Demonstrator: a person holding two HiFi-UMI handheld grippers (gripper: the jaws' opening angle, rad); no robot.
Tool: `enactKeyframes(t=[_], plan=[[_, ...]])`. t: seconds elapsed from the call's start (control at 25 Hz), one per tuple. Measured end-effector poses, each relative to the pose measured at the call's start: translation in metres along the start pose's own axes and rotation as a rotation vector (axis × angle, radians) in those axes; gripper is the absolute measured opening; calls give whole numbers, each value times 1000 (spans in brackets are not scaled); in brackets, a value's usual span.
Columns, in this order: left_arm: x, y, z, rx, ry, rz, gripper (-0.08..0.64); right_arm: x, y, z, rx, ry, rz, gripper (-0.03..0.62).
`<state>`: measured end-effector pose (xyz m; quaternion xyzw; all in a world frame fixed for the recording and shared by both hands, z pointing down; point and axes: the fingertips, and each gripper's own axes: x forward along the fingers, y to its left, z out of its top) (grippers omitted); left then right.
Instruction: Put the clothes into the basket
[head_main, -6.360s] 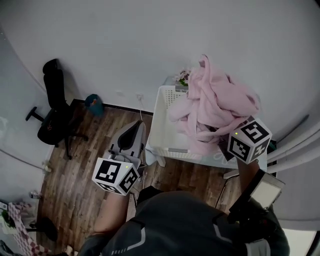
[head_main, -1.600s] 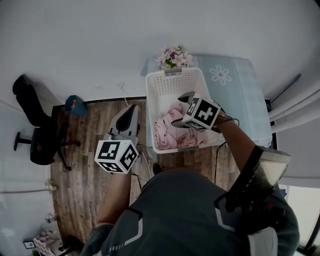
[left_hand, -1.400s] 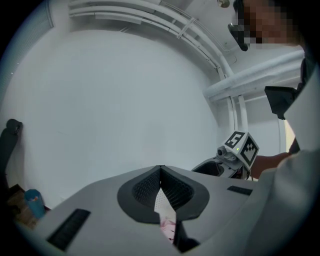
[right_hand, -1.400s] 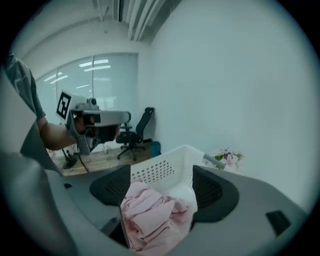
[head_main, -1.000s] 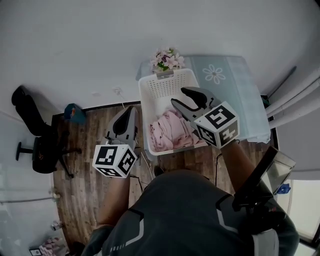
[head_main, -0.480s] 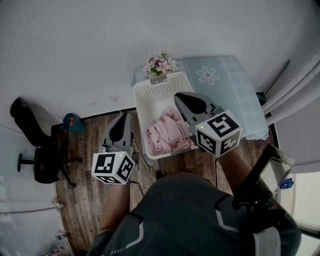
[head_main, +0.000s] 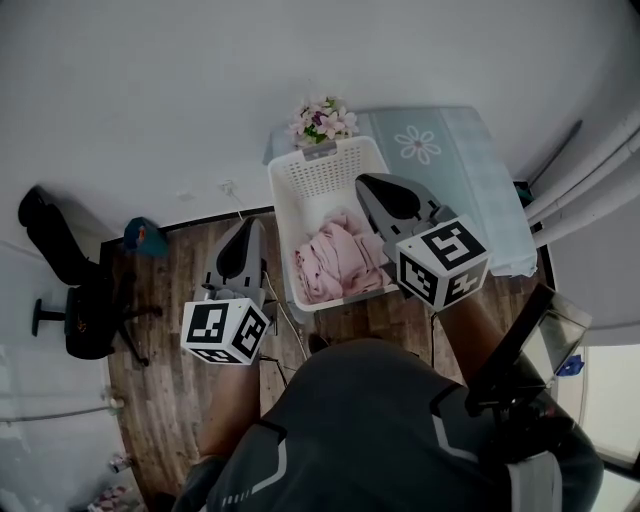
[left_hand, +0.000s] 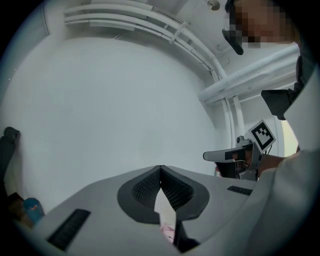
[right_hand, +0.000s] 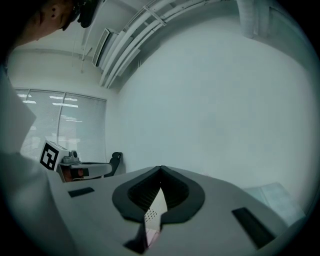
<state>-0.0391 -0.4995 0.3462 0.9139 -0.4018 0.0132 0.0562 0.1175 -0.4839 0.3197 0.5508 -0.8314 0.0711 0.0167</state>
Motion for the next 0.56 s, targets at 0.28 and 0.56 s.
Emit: enactKeyframes(t=[0.28,0.56], plan=[[-1,5,0,-12,-4,10,9,1,1,1,-6,-3,0,15],[-1,3,7,9,-18,0,9,3,0,3,-2,-12,0,14]])
